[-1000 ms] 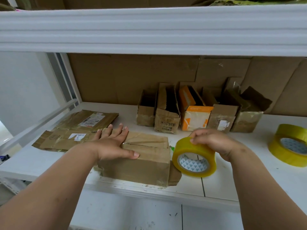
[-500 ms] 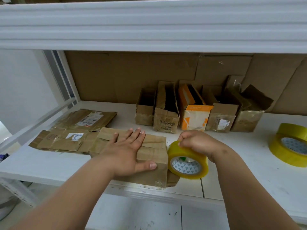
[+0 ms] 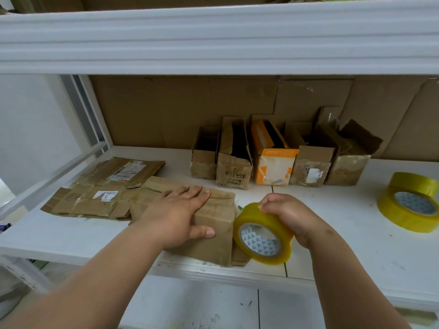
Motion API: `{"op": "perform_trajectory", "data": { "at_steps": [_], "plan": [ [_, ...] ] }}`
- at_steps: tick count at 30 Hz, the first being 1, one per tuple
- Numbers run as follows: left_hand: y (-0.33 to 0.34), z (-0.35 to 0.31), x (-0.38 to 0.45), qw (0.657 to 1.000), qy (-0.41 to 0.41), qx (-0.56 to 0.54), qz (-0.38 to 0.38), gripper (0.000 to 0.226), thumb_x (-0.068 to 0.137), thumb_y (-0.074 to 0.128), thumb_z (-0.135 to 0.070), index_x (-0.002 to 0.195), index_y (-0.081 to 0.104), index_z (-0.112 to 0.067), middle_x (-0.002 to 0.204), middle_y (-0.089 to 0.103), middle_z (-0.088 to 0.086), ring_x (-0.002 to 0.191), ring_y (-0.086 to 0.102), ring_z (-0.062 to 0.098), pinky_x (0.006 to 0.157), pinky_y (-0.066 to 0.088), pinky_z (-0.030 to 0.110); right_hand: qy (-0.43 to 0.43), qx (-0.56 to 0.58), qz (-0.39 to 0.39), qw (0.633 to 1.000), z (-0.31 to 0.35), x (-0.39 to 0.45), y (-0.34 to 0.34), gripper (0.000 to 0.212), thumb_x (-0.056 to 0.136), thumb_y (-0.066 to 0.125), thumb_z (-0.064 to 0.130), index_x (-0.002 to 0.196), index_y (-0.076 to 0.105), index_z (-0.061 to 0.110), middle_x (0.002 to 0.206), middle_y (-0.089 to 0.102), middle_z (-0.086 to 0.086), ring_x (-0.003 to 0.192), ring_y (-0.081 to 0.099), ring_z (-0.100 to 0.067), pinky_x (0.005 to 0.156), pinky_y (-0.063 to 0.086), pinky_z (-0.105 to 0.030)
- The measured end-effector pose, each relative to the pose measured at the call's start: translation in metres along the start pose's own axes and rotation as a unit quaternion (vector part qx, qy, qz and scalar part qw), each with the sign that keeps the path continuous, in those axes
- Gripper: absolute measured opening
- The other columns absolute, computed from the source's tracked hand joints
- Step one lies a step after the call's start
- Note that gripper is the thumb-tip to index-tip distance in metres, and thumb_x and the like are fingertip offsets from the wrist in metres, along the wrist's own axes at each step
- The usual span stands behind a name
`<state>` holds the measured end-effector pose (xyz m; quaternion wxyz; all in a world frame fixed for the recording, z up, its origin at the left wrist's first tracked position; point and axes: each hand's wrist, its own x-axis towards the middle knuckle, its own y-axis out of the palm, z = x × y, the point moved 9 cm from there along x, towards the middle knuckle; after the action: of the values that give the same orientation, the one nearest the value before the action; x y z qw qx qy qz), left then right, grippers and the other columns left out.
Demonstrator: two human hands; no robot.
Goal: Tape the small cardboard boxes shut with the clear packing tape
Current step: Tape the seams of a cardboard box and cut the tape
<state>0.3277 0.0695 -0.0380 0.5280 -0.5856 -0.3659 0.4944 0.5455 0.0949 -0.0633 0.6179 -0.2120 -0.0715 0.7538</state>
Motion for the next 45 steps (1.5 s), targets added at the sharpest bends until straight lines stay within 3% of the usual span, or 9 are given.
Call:
{"op": "perform_trajectory", "data": {
  "at_steps": [8,15,19,21,23,27,34,39,45],
  "plan": [
    [-0.016,-0.025,0.000,0.998,0.067,-0.002,0.009,0.073,0.093,0.047,-0.062,0.155,0.015,-0.041,0.163,0.007,-0.018,0.152,0.007,0.022,0.122,0.017,0.037,-0.015,0.069,0.010,0.997,-0.004,-0.012,-0.008,0.008,0.089,0.063,0.012,0.082,0.067,0.012,0.078,0.066,-0.013,0.072,0.064,-0.030,0.065,0.051,-0.034],
    [-0.028,-0.028,0.004,0.992,0.104,0.021,-0.065,0.057,0.100,0.046,-0.045,0.153,0.024,-0.042,0.161,0.021,-0.020,0.150,0.015,0.009,0.122,0.002,0.044,-0.025,0.142,-0.043,0.989,-0.005,-0.025,-0.011,0.011,0.090,0.060,0.008,0.081,0.065,0.009,0.069,0.066,-0.010,0.065,0.063,-0.027,0.062,0.048,-0.032],
    [-0.027,0.013,-0.002,0.993,0.007,-0.012,-0.114,0.052,0.101,0.044,-0.028,0.149,0.033,-0.044,0.158,0.030,-0.015,0.139,0.032,0.021,0.115,0.023,0.036,-0.023,0.162,-0.044,0.986,-0.003,-0.019,0.036,0.002,0.091,0.064,0.013,0.089,0.065,0.014,0.088,0.071,-0.014,0.085,0.068,-0.035,0.077,0.056,-0.047],
    [-0.021,0.021,-0.005,0.988,-0.013,-0.116,-0.106,0.053,0.100,0.040,-0.022,0.150,0.036,-0.038,0.158,0.033,-0.008,0.141,0.032,0.020,0.117,0.024,0.034,-0.016,0.165,-0.035,0.986,-0.004,-0.019,0.058,0.007,0.089,0.064,0.013,0.095,0.065,0.017,0.096,0.071,-0.015,0.090,0.068,-0.034,0.083,0.056,-0.047],
    [-0.012,0.022,-0.007,0.970,-0.019,-0.220,-0.103,0.052,0.100,0.042,-0.034,0.151,0.032,-0.038,0.158,0.033,-0.003,0.143,0.031,0.019,0.118,0.027,0.037,-0.010,0.183,-0.033,0.982,-0.004,-0.022,0.068,0.016,0.084,0.064,0.012,0.100,0.065,0.016,0.098,0.070,-0.016,0.090,0.067,-0.033,0.079,0.054,-0.043],
    [0.005,0.021,-0.006,0.975,-0.015,-0.177,-0.131,0.069,0.089,0.059,-0.057,0.151,0.032,-0.040,0.160,0.026,-0.004,0.147,0.019,0.024,0.120,0.021,0.041,-0.026,0.184,-0.008,0.983,0.000,-0.028,0.073,0.035,0.071,0.066,0.016,0.106,0.065,0.020,0.102,0.070,-0.016,0.092,0.067,-0.032,0.078,0.051,-0.042],
    [0.006,0.040,-0.008,0.945,0.010,-0.238,-0.222,0.052,0.092,0.064,-0.022,0.143,0.051,-0.025,0.155,0.038,0.000,0.149,0.023,0.024,0.122,0.022,0.042,-0.038,0.168,0.039,0.984,-0.016,-0.029,0.084,0.026,0.094,0.065,0.021,0.120,0.062,0.022,0.112,0.072,-0.004,0.103,0.069,-0.025,0.100,0.051,-0.046],
    [0.005,0.052,-0.006,0.953,0.014,-0.230,-0.197,0.065,0.098,0.055,-0.015,0.150,0.030,-0.044,0.163,0.019,-0.007,0.149,0.020,0.017,0.121,0.020,0.033,-0.070,0.151,0.067,0.984,-0.007,-0.031,0.108,0.032,0.085,0.069,0.034,0.114,0.066,0.020,0.106,0.075,0.001,0.102,0.069,-0.024,0.095,0.052,-0.045],
    [0.005,0.048,-0.002,0.968,0.018,-0.149,-0.202,0.053,0.103,0.046,-0.021,0.147,0.034,-0.046,0.162,0.026,-0.002,0.149,0.017,0.023,0.118,0.016,0.033,-0.073,0.132,0.052,0.987,-0.004,-0.033,0.114,0.016,0.095,0.063,0.030,0.106,0.069,0.020,0.097,0.074,0.002,0.087,0.068,-0.014,0.079,0.052,-0.030]
  ]
}}
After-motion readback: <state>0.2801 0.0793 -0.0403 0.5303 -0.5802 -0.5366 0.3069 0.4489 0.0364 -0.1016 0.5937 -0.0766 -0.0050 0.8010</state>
